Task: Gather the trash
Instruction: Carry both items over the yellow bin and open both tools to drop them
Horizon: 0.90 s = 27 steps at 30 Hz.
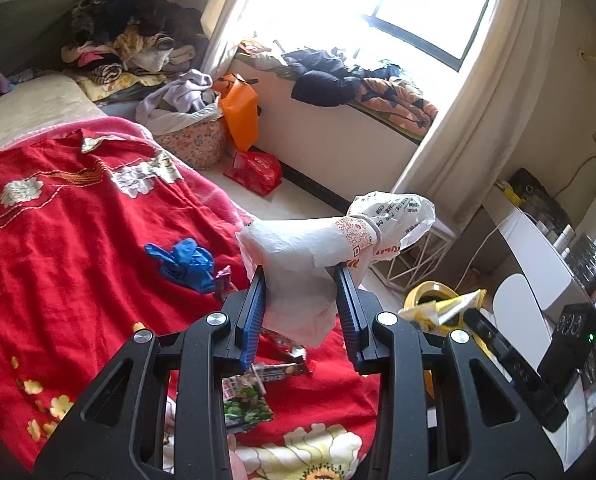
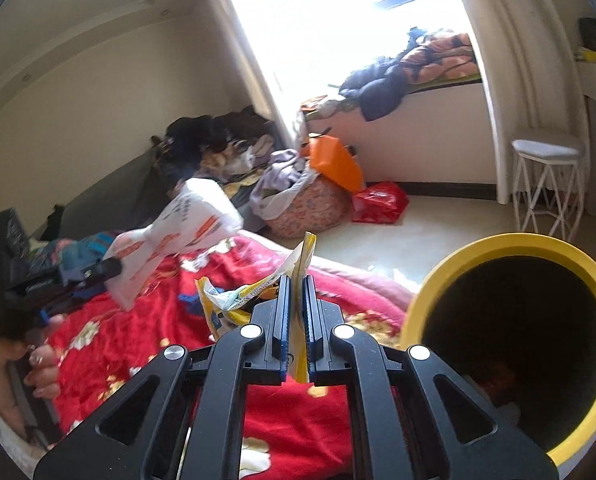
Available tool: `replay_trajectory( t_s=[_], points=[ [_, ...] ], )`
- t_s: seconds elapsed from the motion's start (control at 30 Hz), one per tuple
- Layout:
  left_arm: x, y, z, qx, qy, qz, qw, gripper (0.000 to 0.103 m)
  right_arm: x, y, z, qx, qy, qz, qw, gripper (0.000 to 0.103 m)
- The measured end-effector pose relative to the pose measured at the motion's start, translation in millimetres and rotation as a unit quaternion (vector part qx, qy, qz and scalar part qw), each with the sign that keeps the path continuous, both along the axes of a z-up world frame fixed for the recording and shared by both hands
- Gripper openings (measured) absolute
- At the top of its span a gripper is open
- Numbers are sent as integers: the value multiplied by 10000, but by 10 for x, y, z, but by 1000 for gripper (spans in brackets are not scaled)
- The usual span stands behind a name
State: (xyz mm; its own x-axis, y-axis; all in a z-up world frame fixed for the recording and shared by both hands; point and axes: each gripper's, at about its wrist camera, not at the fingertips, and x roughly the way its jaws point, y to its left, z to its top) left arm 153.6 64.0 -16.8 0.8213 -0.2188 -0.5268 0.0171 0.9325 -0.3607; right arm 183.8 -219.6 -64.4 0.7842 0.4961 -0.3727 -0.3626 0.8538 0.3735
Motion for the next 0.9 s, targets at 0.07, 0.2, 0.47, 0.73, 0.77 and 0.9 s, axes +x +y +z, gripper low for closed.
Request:
replay_trajectory(
  t_s=[0.07, 0.2, 0.47, 0.73, 0.77, 0.9],
  points=[
    [-9, -39, 3, 10, -7, -39, 10000, 27, 5, -118, -6, 48, -5, -170, 9998, 7],
    [-10, -124, 9, 29, -9, -134, 9999, 27, 16, -293, -11, 131, 3, -523, 9985, 7],
    [-10, -365, -15, 67, 25, -452, 9990, 27, 2, -625, -8, 213, -71, -1301, 9912, 6],
    [-9, -641, -45, 216, 28, -752, 9969, 27, -6, -941, -73, 391, -7, -1898, 9810, 6],
    [-10, -670, -50, 238, 27, -783, 9966, 27, -16, -979, -79, 408, -3, -1956, 9798, 6],
    [3, -749, -72, 258, 55, -886, 9957, 27, -20, -1055, -81, 439, -6, -2171, 9752, 6]
  ],
)
